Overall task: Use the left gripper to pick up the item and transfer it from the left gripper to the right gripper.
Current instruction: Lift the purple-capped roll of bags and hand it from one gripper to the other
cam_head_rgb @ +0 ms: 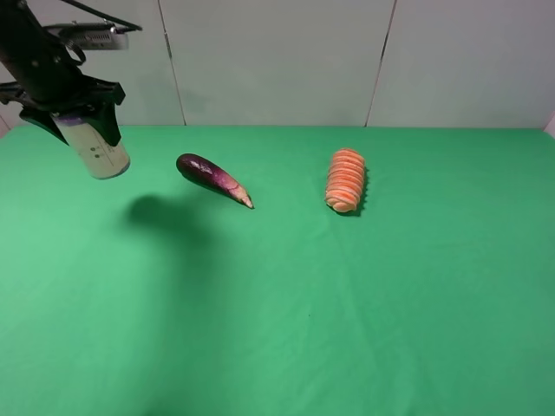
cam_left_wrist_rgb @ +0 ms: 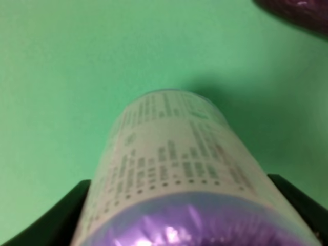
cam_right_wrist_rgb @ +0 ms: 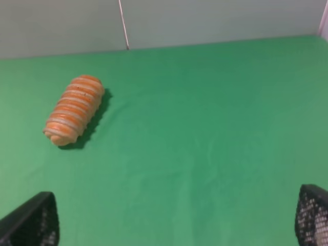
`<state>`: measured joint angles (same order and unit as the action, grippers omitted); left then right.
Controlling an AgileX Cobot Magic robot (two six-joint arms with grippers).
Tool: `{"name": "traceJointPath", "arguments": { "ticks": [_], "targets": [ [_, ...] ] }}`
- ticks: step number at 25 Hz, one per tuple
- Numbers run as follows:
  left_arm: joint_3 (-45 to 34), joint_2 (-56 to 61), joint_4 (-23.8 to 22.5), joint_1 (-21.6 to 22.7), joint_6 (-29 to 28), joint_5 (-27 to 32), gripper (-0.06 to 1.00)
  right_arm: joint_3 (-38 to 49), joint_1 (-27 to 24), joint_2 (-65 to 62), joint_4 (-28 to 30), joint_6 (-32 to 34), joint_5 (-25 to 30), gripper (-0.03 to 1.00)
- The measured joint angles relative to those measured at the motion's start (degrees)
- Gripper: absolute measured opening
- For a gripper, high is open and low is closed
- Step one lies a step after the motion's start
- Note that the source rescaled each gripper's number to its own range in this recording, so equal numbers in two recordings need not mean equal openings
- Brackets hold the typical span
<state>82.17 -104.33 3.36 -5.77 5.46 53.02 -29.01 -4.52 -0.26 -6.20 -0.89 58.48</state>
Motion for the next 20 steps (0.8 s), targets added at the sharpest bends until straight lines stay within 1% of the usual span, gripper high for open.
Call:
{"name": "traceJointPath", "arguments": {
  "ticks": [4,7,13,20],
  "targets": [
    [0.0,3.32,0.35,0.0,0.0,0.54,0.01,0.0,0.0,0.0,0.0,0.0,0.0,1.0],
    [0.0,5.68,2.25,0.0,0.0,0.73,0.01,0.0,0.0,0.0,0.0,0.0,0.0,1.0],
    [0.0,8.52,8.33,0.0,2.43,2.49,0.01,0.0,0.0,0.0,0.0,0.0,0.0,1.0],
    [0.0,9.52,15.71,0.0,6.06,2.67,0.01,0.0,0.0,0.0,0.0,0.0,0.0,1.0]
  ]
}}
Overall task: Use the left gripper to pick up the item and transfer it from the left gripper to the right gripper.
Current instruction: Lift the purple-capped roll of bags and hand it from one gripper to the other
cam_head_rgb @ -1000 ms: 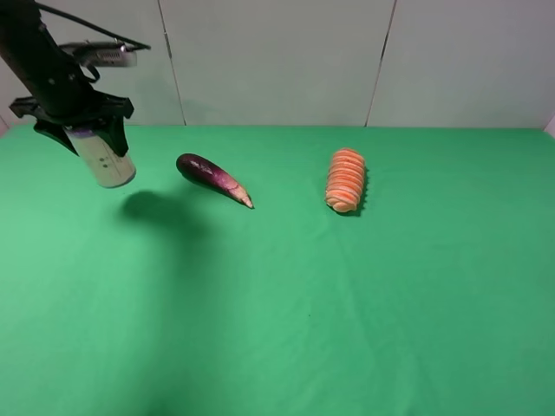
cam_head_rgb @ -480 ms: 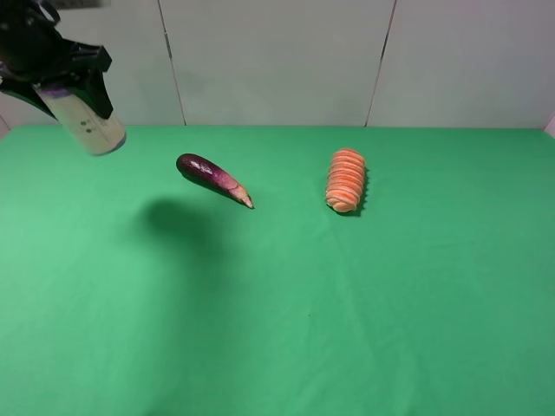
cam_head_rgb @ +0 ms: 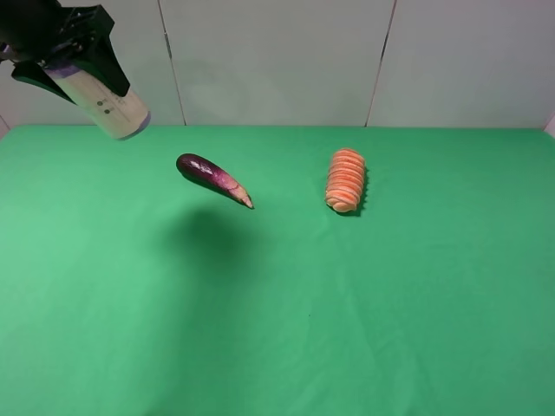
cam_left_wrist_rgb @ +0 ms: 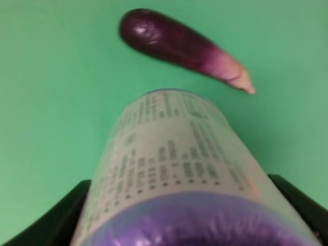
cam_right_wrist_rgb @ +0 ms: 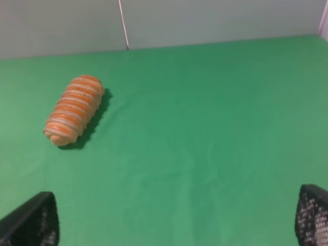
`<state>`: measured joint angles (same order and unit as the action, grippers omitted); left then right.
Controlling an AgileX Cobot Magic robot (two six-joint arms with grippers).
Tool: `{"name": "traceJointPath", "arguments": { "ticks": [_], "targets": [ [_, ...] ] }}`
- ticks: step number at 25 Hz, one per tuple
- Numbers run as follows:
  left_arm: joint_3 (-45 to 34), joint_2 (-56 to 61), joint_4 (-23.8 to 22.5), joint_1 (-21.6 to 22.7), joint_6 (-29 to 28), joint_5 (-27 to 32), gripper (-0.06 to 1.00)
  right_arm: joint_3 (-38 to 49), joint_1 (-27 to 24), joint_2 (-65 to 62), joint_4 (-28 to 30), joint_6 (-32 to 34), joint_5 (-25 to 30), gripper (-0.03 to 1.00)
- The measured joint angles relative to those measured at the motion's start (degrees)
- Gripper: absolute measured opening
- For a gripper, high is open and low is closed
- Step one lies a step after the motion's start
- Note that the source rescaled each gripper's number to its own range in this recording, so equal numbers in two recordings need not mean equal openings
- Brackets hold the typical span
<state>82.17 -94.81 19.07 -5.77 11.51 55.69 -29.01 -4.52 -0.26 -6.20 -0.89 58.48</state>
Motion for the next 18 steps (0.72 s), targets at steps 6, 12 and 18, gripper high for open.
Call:
{"name": "traceJointPath", "arguments": {
  "ticks": [6,12,18],
  "targets": [
    [0.0,0.05,7.05,0.0,2.93,0.37,0.01,0.0,0.0,0.0,0.0,0.0,0.0,1.0],
    [0.0,0.05,12.51,-0.74,4.08,0.25,0.01,0.0,0.0,0.0,1.57,0.0,-0.41,1.0],
    [0.0,0.05,12.75,-6.81,4.38,-1.7,0.01,0.0,0.0,0.0,1.62,0.0,-0.41,1.0]
  ]
}}
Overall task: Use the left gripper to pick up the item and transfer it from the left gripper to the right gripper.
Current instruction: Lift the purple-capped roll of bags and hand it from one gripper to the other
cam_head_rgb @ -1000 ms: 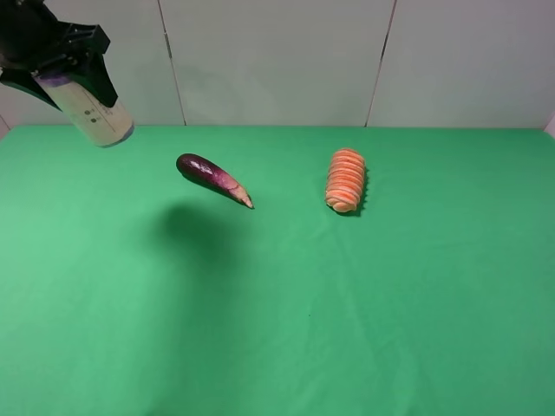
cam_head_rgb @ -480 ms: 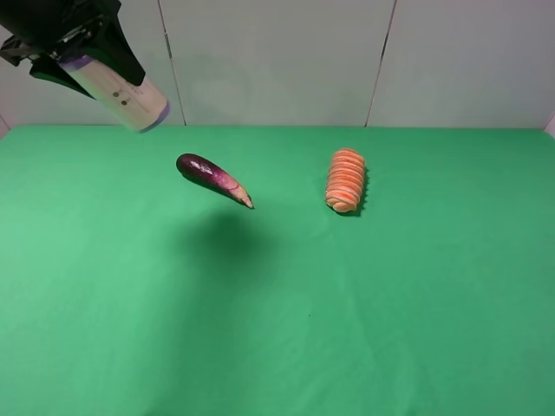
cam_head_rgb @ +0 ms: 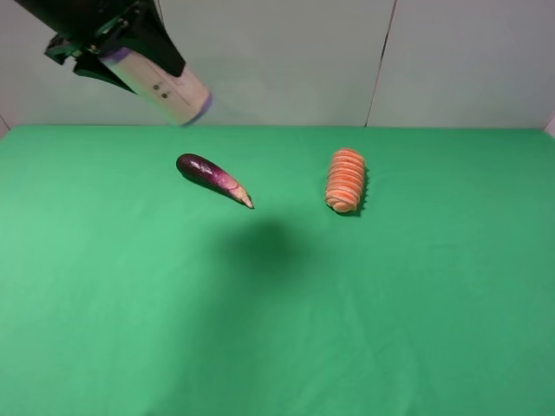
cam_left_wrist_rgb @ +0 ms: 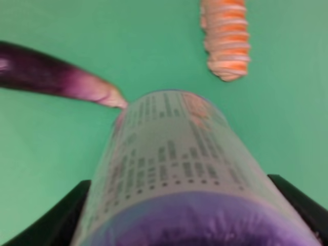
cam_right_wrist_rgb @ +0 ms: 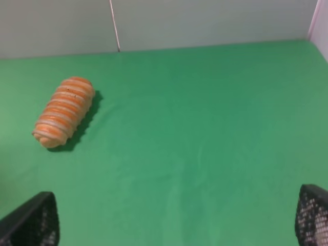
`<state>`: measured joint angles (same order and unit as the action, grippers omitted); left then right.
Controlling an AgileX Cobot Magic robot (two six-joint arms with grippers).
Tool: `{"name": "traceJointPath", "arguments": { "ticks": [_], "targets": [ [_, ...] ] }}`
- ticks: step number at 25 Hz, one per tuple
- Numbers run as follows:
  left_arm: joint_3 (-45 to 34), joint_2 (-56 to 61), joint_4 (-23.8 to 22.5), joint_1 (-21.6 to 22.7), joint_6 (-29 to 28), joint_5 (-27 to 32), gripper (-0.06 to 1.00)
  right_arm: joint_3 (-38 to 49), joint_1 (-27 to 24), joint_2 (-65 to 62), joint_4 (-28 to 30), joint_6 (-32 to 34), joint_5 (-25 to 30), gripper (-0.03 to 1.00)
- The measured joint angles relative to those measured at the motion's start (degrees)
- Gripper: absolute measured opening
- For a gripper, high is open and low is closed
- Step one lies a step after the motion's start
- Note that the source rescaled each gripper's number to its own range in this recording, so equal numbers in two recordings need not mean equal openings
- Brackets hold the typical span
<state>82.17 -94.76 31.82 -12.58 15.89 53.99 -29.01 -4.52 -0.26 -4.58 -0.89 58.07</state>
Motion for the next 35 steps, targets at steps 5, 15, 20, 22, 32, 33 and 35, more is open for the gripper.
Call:
{"name": "traceJointPath", "arguments": {
  "ticks": [5,15,20,22,32,33,35],
  "targets": [
    [0.0,0.0,0.36,-5.04,0.06,-2.22,0.01,0.0,0.0,0.0,-0.53,0.0,0.0,1.0],
    [0.0,0.0,4.99,-12.74,0.01,-6.21,0.01,0.22,0.0,0.0,-1.91,0.0,-0.02,1.0],
    [0.0,0.0,10.04,-14.33,0.01,-8.39,0.01,0.28,0.0,0.0,-3.68,0.0,-0.31,1.0],
    [0.0,0.0,12.82,-14.35,0.01,-8.89,0.01,0.28,0.0,0.0,-5.11,-0.22,-0.69,1.0],
    [0.0,0.0,25.7,-14.35,5.52,-9.6,0.01,-0.07,0.0,11.92,-27.75,-15.37,-12.17,1.0],
    [0.0,0.0,26.53,-14.35,6.21,-9.59,0.01,-0.07,0.12,13.6,-29.97,-17.42,-13.77,1.0],
    [0.0,0.0,27.52,-14.35,7.15,-9.61,0.0,-0.07,0.93,16.78,-34.56,-22.38,-16.79,1.0]
  ]
}}
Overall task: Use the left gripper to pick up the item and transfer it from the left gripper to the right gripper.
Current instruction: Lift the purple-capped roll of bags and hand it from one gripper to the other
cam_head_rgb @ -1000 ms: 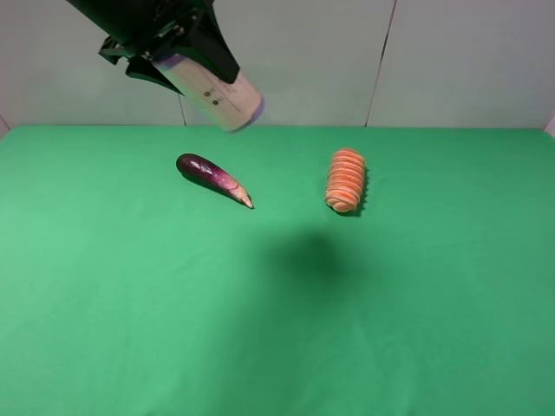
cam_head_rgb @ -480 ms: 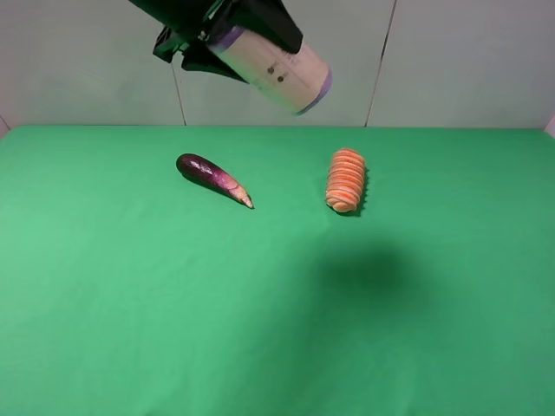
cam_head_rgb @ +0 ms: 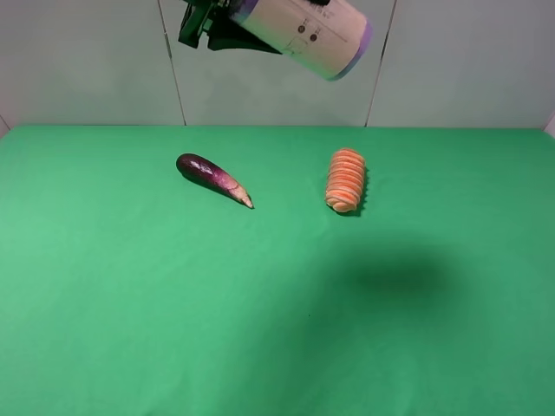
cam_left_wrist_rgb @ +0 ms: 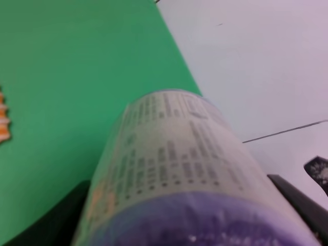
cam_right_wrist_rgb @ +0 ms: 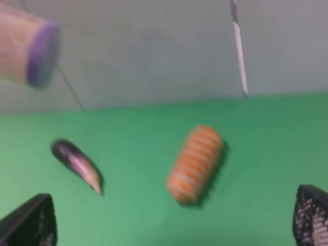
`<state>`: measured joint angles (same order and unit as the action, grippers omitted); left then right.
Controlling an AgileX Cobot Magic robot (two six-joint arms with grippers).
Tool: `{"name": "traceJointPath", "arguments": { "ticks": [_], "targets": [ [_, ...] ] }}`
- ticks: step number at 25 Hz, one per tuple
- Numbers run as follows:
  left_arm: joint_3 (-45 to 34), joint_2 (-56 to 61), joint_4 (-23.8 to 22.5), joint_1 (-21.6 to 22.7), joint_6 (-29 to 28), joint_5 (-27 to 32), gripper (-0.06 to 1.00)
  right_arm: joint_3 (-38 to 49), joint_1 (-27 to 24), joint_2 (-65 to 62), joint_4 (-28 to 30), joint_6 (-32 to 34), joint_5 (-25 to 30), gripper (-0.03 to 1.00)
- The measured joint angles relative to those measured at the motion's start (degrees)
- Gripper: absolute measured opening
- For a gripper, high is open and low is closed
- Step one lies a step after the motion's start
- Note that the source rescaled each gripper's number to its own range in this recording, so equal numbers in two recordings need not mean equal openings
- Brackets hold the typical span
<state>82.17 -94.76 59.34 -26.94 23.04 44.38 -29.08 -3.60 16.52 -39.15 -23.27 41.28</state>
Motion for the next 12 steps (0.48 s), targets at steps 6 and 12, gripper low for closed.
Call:
{"name": "traceJointPath", "arguments": {
  "ticks": [6,12],
  "targets": [
    [0.0,0.0,0.64,0.0,1.57,-0.43,0.0,0.0,5.28,8.66,-6.82,-11.7,-5.35,1.0],
    [-0.72,0.0,0.88,0.0,2.36,-1.69,0.0,0.0,10.61,16.19,-11.71,-17.65,-9.67,1.0]
  ]
}}
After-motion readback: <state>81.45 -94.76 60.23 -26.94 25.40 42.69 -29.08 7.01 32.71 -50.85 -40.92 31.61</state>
